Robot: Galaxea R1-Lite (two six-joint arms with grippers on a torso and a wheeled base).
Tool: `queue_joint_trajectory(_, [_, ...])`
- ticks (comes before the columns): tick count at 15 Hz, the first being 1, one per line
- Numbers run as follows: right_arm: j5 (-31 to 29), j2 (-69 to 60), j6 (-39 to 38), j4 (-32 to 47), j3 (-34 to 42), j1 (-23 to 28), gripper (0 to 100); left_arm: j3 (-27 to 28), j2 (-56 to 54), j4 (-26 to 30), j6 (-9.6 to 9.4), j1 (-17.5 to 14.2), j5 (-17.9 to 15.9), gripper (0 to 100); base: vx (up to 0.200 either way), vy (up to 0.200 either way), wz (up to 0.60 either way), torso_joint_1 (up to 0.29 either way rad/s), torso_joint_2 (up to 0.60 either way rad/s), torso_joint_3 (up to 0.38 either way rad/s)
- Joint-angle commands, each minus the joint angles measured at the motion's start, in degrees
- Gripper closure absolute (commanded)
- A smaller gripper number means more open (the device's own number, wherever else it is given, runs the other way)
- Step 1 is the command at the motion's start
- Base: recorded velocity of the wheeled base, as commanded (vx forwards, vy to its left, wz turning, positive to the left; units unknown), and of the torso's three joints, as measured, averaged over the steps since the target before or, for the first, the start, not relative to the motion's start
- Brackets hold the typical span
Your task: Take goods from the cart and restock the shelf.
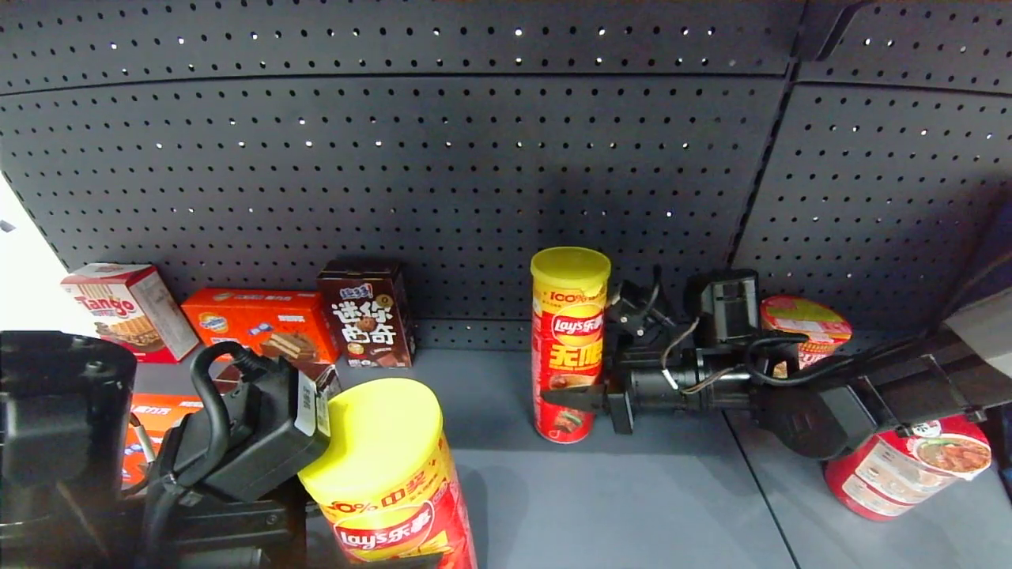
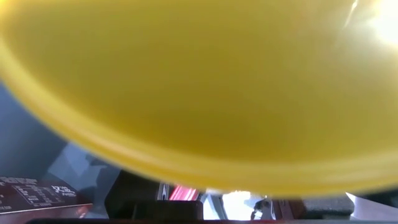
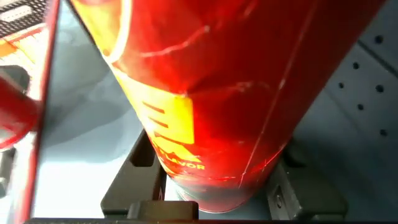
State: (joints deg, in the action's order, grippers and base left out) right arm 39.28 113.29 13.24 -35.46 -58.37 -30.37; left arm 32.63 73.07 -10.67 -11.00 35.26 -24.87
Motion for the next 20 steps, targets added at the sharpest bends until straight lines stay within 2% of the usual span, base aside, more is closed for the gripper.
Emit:
queue_joint_trajectory(1, [-0.78, -5.27, -1.64, -0.05, 3.52, -1.80, 100, -0.11, 0.05, 0.12, 0.01, -0.01, 0.00, 100, 0.000, 0.000, 0.00, 0.000, 0.00, 0.000])
queue_joint_trajectory(4, [-3.51, -9.93, -6.65, -0.57, 6.95, -4.61, 100, -0.03, 0.05, 0.12, 0.01, -0.01, 0.17, 100, 0.000, 0.000, 0.00, 0.000, 0.00, 0.000])
queue_joint_trajectory(9, [-8.08, -13.36, -6.91, -4.00, 11.70, -8.13, 100, -1.78, -1.18, 0.12, 0.01, -0.01, 0.26, 100, 0.000, 0.000, 0.00, 0.000, 0.00, 0.000])
queue_joint_trajectory(10, [-8.78, -13.88, -6.91, -6.20, 14.51, -8.57, 100, -2.14, -1.35, 0.12, 0.01, -0.01, 0.26, 100, 0.000, 0.000, 0.00, 0.000, 0.00, 0.000])
queue_joint_trajectory(14, [-8.87, -16.34, -7.00, -11.38, 22.42, -8.48, 100, -1.08, -1.44, 0.03, 0.19, -0.10, 0.35, 100, 0.000, 0.000, 0.00, 0.000, 0.00, 0.000])
queue_joint_trajectory(20, [-8.69, -18.01, -6.91, -14.02, 28.05, -8.39, 100, -0.73, -1.44, 0.12, 0.19, -0.10, 0.52, 100, 0.000, 0.000, 0.00, 0.000, 0.00, 0.000])
